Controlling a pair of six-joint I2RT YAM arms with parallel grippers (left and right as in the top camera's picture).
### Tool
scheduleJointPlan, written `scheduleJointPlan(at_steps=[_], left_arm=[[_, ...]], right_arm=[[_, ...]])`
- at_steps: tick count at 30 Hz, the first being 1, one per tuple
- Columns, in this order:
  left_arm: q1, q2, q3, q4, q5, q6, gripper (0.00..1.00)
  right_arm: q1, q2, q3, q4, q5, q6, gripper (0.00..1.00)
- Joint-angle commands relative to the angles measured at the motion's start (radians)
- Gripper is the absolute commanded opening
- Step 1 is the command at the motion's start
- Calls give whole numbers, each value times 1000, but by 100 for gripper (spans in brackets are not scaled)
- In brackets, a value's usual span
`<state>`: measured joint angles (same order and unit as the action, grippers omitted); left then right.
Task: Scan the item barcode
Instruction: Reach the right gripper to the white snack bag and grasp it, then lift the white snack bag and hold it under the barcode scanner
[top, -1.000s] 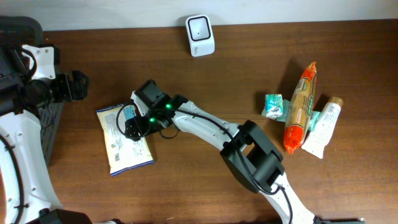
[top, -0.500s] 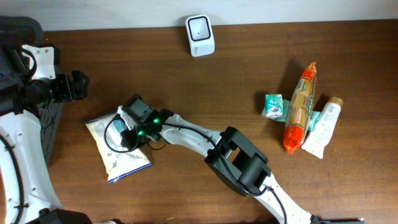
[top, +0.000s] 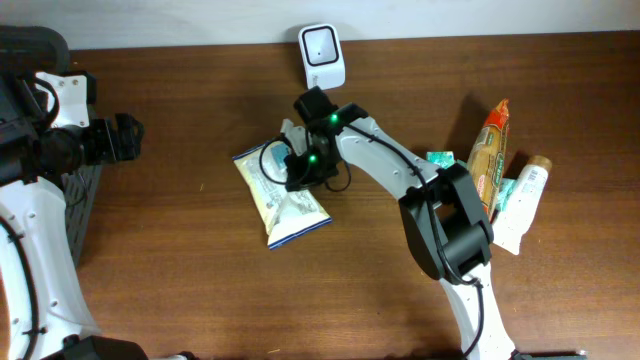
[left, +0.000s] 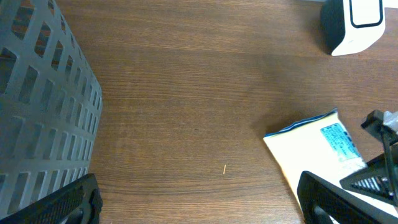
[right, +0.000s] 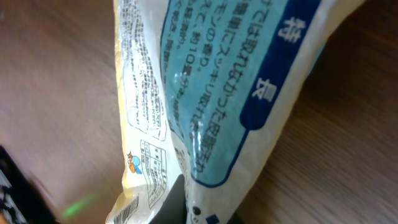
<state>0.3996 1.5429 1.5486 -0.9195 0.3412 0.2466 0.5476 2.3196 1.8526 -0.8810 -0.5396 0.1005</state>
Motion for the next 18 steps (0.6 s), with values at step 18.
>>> scheduleJointPlan(at_steps=[18], left_arm=[[3,-6,3,2,11,10,99]], right_arm=[[-534,-502,27,-2,-193,225,4]])
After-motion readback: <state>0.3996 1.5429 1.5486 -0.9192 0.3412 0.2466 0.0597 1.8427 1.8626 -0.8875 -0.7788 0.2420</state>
